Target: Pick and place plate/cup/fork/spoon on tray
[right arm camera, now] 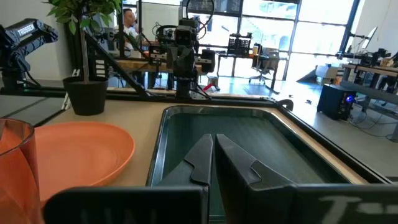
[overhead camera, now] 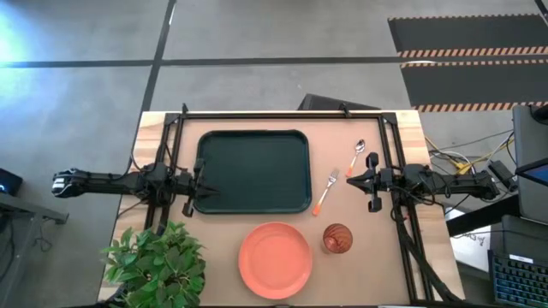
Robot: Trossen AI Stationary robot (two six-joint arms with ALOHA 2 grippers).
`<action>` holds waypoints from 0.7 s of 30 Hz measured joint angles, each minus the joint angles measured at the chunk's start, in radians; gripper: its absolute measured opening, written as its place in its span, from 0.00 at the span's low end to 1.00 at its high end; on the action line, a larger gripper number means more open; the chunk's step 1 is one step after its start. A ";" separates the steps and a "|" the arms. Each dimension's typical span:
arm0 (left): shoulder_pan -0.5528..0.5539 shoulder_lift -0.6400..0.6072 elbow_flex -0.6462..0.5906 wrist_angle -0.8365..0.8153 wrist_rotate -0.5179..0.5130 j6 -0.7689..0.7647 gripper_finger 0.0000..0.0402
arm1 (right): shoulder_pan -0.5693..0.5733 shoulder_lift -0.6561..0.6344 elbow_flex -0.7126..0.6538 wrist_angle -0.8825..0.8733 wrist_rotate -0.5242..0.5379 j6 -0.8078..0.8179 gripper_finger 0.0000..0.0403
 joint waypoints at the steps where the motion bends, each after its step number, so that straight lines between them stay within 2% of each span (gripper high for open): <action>1: 0.000 0.000 0.000 0.000 0.000 0.000 0.00 | 0.000 0.000 0.000 0.000 0.000 0.000 0.02; 8: 0.000 0.000 0.000 0.000 0.000 0.000 0.00 | 0.000 0.000 0.000 0.027 0.001 0.033 0.02; 11: 0.000 0.000 0.000 0.000 0.000 0.000 0.00 | 0.000 0.000 0.000 0.079 0.010 0.146 0.02; 17: 0.000 0.000 0.000 0.000 0.000 0.000 0.00 | 0.000 0.000 0.000 0.234 0.165 0.479 0.02; 21: 0.000 0.000 0.000 0.000 0.000 0.000 0.00 | 0.000 0.000 0.000 0.298 0.172 0.583 0.02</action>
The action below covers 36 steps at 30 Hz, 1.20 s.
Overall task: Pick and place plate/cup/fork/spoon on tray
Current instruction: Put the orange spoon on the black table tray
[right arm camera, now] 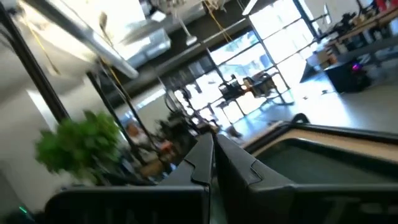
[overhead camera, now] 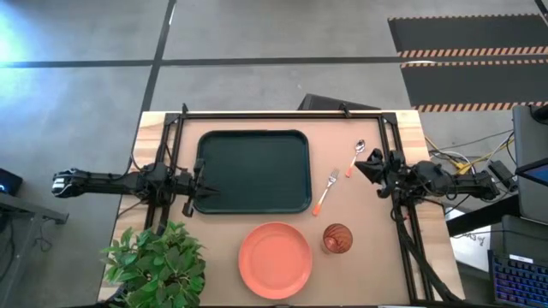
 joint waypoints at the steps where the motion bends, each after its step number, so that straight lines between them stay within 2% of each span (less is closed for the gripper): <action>1: 0.000 0.000 0.000 0.000 0.000 0.000 0.00 | 0.000 0.000 0.000 0.011 0.004 0.022 0.02; 9: 0.000 0.000 0.000 0.000 0.000 0.000 0.00 | 0.000 0.000 0.000 0.018 0.013 0.184 0.02; 20: 0.000 0.001 0.000 0.042 0.000 0.000 0.00 | 0.000 0.000 0.000 0.018 0.067 0.195 0.02; 23: 0.000 0.000 0.000 0.144 0.000 -0.090 0.00 | 0.000 0.000 0.000 0.018 0.069 0.195 0.02; 27: 0.002 0.000 0.000 0.380 -0.009 -0.213 0.00 | 0.000 0.000 0.000 0.022 0.134 0.195 0.02; 32: 0.002 -0.003 0.000 0.695 -0.008 -0.234 0.00 | 0.000 0.000 0.000 0.028 0.152 0.195 0.02; 36: 0.002 -0.010 0.000 0.824 -0.008 -0.232 0.00 | 0.000 0.000 0.000 0.077 0.141 0.193 0.02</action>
